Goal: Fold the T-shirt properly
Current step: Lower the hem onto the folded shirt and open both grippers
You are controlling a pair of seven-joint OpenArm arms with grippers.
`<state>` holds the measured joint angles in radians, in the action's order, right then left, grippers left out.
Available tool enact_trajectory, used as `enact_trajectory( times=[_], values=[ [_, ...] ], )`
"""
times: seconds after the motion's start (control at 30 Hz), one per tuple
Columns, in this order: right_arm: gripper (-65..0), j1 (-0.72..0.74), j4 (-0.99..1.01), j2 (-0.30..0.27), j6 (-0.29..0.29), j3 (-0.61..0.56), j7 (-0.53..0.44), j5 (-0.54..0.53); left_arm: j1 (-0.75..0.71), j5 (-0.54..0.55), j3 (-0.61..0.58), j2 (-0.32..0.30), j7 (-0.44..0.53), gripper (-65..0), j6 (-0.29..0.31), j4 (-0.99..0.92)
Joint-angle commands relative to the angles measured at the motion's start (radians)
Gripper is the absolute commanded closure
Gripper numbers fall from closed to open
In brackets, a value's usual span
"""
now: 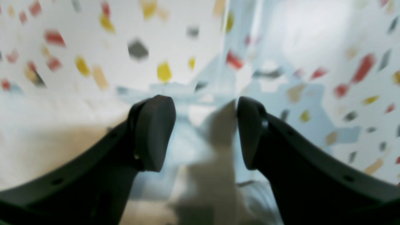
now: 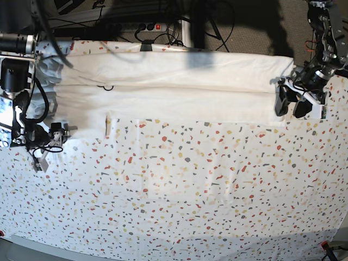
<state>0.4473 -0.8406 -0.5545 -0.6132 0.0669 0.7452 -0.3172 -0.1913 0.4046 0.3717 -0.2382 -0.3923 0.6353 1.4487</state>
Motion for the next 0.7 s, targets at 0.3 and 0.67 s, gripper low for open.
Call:
enact_trajectory(
  times=[0.3,0.67],
  values=[
    [-31.3,0.034,-0.013,-0.019,0.0,-0.023,0.068,-0.002,0.01,0.019,0.006,-0.014,0.056,-39.6,0.005,0.02],
    [0.0,0.041,-0.019,-0.027,0.0,-0.019,0.036,0.0,0.009,0.019,0.006,-0.015,0.055,-39.5,0.004,0.02]
  ],
)
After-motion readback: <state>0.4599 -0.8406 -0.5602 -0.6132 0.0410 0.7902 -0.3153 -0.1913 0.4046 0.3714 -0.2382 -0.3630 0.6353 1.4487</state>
